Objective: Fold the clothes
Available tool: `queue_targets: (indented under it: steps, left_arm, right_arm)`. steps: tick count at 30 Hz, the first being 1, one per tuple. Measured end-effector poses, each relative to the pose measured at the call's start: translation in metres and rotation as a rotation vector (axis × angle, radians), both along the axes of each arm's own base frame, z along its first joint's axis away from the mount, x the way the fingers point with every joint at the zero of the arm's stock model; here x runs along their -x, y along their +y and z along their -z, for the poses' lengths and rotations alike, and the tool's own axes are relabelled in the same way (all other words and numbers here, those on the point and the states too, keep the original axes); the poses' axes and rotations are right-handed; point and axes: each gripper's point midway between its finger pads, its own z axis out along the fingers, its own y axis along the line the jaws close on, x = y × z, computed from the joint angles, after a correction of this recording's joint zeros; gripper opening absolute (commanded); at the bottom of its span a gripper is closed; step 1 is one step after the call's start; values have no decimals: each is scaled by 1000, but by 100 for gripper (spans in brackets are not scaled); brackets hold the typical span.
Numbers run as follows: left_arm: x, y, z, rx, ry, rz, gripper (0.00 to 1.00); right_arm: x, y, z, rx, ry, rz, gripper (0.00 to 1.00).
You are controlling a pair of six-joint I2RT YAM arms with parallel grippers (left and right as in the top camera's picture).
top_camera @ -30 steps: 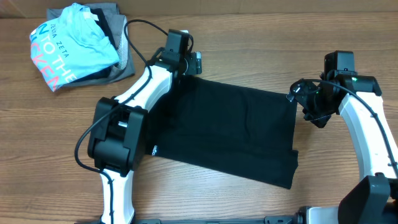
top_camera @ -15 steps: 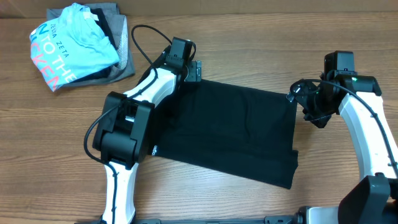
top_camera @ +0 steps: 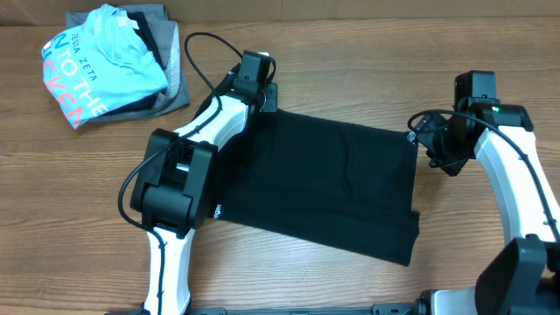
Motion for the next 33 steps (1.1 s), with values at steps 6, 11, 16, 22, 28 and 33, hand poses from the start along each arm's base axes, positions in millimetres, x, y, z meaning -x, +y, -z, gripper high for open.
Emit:
queue_targets:
  steps: [6,11,16,22,28,33]
  left_arm:
    - [1,1,1,-4,3,0,13]
    - [4,2,4,-13,22,1,11]
    - [8,3,6,-19,41,1,7]
    - [9,4,7,-21,47,1,4]
    - [9,4,8,-21,47,1,4]
    - [9,4,7,-21,47,1,5]
  right_arm:
    - [-22,-3,28,6,2,3,69]
    - [-46,-6,47,11,-38,1,69]
    - [-68,-12,52,44,-107,-4,69]
    - [-73,-18,72,73,-84,-6,69]
    - [-71,-19,103,80,-26,-31,68]
    - [-74,-20,106,96,-30,-50,55]
